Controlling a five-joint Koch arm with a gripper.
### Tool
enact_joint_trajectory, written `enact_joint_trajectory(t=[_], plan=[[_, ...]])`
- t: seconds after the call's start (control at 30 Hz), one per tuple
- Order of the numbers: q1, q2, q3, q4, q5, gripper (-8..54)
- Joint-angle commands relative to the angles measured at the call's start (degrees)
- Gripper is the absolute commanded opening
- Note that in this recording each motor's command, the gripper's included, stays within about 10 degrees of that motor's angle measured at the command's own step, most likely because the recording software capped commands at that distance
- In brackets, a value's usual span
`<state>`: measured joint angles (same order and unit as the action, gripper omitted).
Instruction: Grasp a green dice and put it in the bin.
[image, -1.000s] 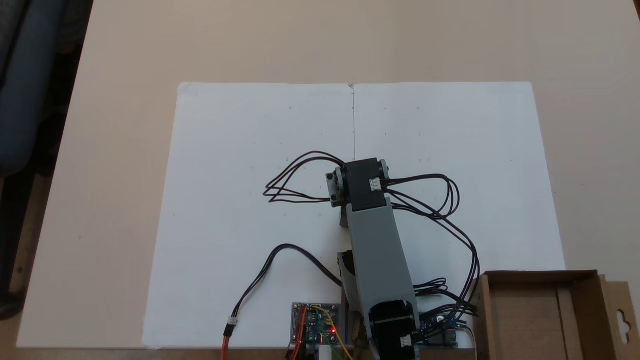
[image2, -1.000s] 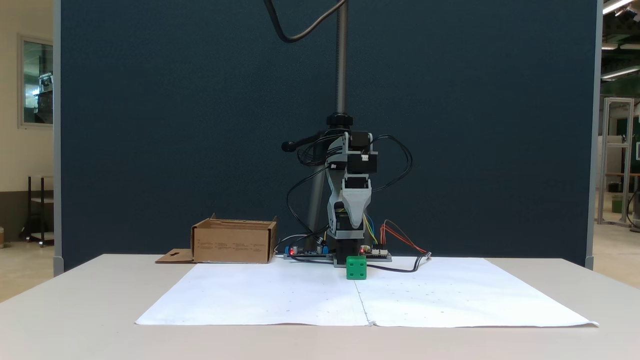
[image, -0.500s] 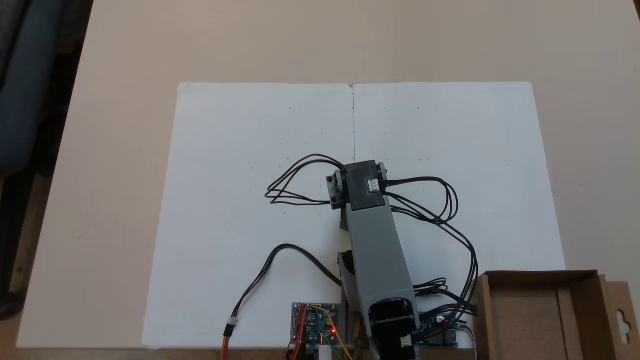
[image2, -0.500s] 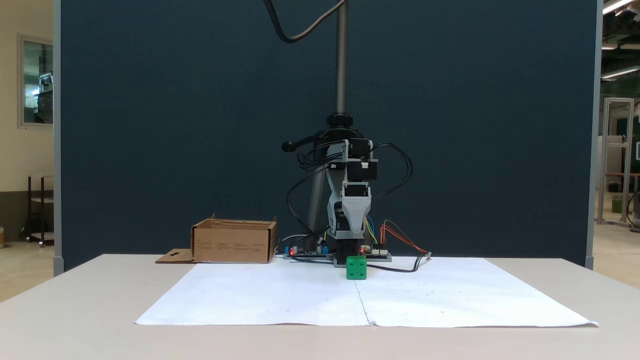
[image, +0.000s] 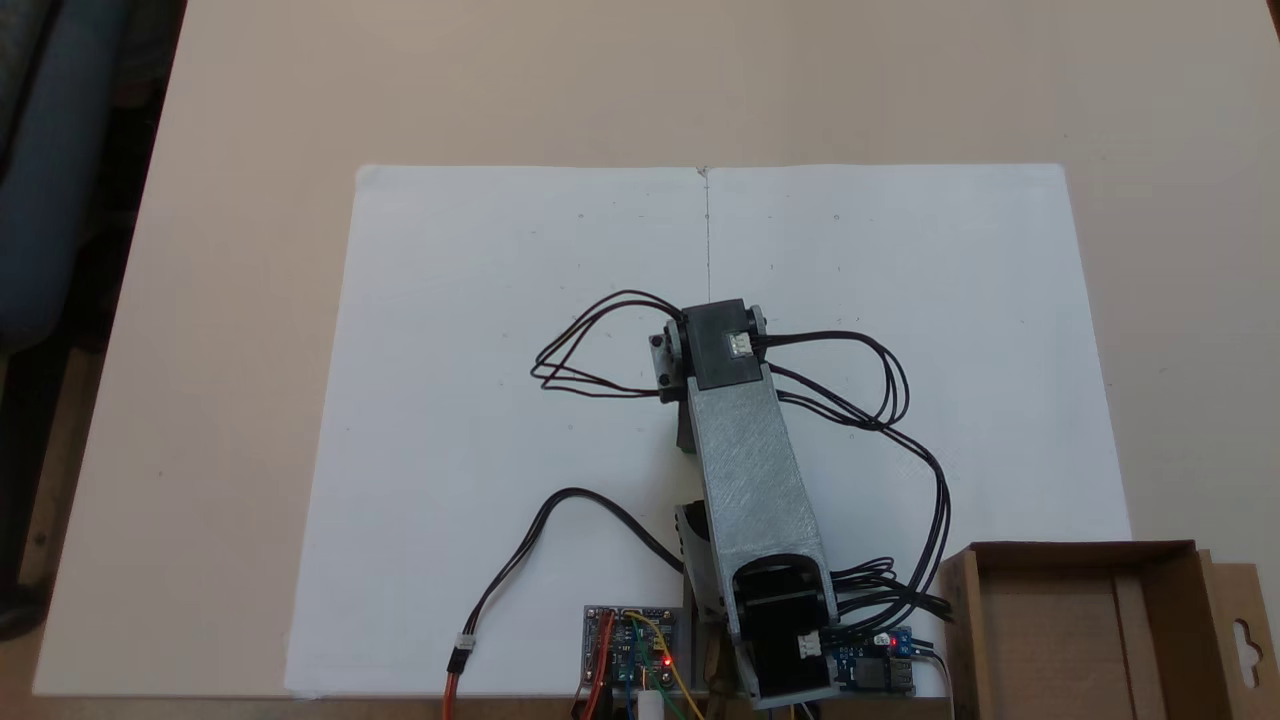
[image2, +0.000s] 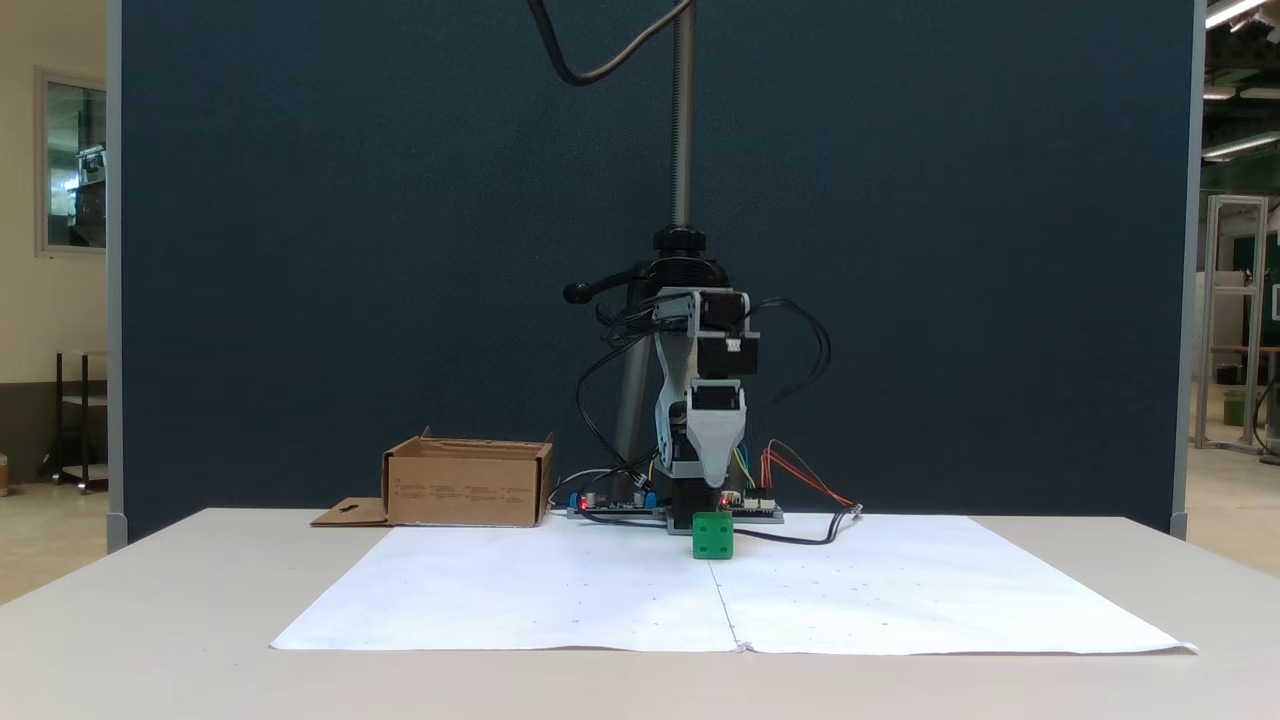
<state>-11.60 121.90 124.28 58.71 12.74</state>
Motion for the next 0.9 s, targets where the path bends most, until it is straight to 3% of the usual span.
enact_joint_trajectory(t=[0.0,0.87], plan=[[-0.62,0.97,-0.26,-1.93,5.19,44.1],[-3.08,2.20,7.21,-6.77,10.11,43.9]])
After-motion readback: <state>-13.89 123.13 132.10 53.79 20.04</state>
